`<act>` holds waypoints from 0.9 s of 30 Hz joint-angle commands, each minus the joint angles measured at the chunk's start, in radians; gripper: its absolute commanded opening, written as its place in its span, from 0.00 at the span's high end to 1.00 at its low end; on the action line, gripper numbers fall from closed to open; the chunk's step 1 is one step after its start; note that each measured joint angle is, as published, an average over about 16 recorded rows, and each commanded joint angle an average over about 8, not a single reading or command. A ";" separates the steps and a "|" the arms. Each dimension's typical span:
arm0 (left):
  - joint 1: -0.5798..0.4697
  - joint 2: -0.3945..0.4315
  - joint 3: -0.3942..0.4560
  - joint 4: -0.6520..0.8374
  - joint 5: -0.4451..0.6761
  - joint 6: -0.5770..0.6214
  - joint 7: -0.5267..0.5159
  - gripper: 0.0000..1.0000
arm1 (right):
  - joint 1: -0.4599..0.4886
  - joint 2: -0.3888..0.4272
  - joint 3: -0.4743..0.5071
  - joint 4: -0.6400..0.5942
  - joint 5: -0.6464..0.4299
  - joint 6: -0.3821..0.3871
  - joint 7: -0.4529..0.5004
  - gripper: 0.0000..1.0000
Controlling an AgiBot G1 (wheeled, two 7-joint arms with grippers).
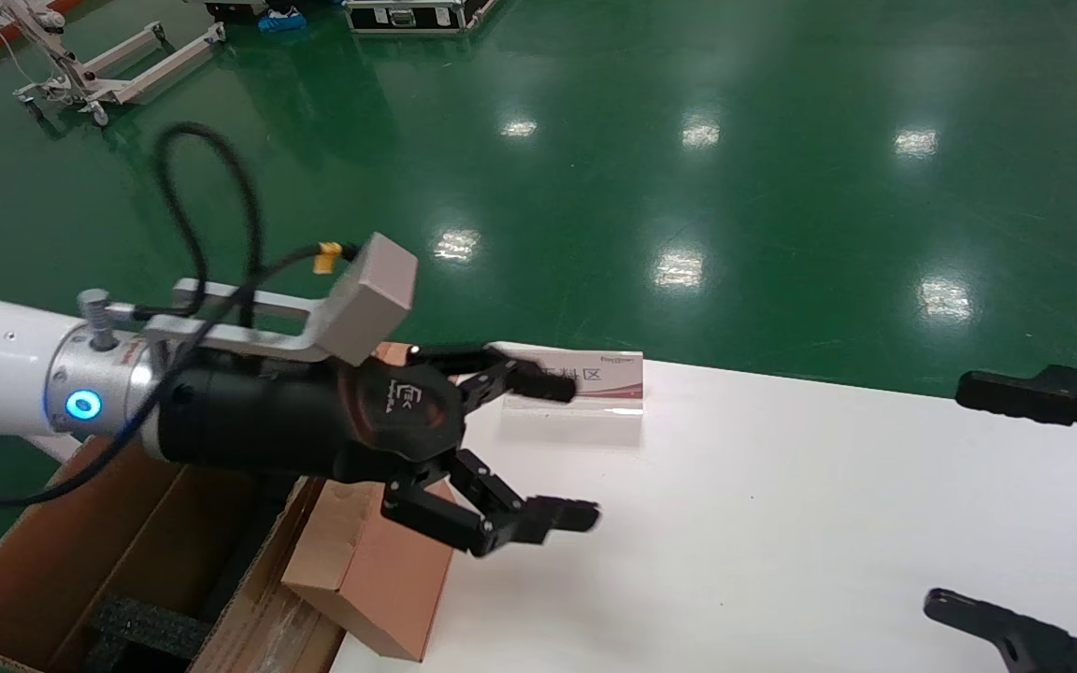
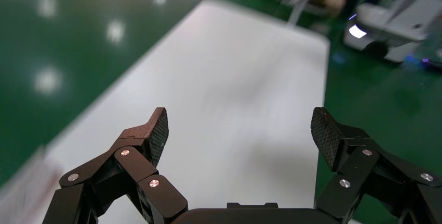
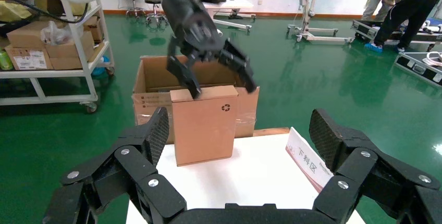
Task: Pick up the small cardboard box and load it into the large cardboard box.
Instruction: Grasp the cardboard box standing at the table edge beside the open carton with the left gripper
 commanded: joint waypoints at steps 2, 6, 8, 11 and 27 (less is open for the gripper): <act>-0.060 -0.012 0.052 -0.011 0.097 0.004 -0.139 0.00 | 0.000 0.000 0.000 0.000 0.000 0.000 0.000 0.00; -0.179 0.010 0.130 -0.017 0.261 0.051 -0.337 0.00 | 0.000 0.000 -0.001 0.000 0.000 0.000 0.000 0.00; -0.242 0.026 0.170 -0.019 0.341 0.077 -0.423 0.00 | 0.000 0.000 -0.001 0.000 0.000 0.000 0.000 0.00; -0.329 0.050 0.234 -0.021 0.431 0.106 -0.522 0.00 | 0.000 0.000 -0.001 0.000 0.001 0.000 0.000 0.00; -0.639 0.048 0.608 -0.023 0.481 0.129 -0.773 0.00 | 0.000 0.001 -0.002 0.000 0.001 0.001 -0.001 0.00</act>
